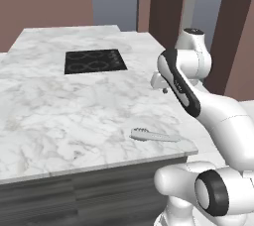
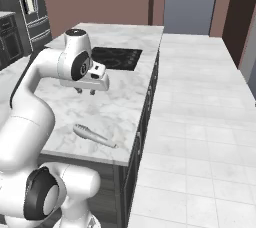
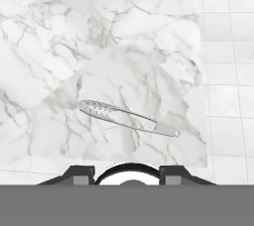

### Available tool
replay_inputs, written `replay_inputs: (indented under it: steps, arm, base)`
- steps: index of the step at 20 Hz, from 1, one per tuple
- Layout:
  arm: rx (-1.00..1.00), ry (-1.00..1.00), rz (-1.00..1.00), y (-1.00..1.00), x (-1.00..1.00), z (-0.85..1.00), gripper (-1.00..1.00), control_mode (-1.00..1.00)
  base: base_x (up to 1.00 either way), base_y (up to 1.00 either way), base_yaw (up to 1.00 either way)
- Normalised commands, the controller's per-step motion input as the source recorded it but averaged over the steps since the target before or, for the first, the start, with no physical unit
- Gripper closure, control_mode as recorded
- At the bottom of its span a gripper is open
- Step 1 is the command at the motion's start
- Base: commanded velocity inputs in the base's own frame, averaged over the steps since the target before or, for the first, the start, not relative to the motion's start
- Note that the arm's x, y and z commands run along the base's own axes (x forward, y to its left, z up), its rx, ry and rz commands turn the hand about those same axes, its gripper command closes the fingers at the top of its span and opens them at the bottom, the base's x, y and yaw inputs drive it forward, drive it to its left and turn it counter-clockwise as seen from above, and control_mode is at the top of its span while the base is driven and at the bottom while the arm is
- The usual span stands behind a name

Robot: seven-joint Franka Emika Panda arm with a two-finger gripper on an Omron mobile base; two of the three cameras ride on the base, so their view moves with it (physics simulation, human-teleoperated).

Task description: Pick up the tongs from the counter and place them near the plate next to the oven.

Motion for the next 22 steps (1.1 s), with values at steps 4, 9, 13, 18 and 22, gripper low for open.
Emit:
replay_inputs:
  steps: [4,9,13,18,22]
  arm:
    - [0.00,0.00,0.01,0.00,-0.06,-0.01,-1.00,-1.00]
    - [-0.06,0.00,0.10,0.04,-0.08,-0.43,-1.00,-1.00]
    - [-0.05,0.03,0.31,0.03,0.00,-0.59,-1.00,-1.00]
    - [0.00,0.09,0.46,0.00,-0.01,-0.32,-1.00,-1.00]
    - [0.00,0.09,0.48,0.00,-0.11,-0.28,-1.00,-1.00]
  base:
    - [0.00,0.00,0.00]
    - [0.00,0.00,0.00]
    - [0.00,0.00,0.00]
    - [0.00,0.00,0.00]
    - [0.00,0.00,0.00]
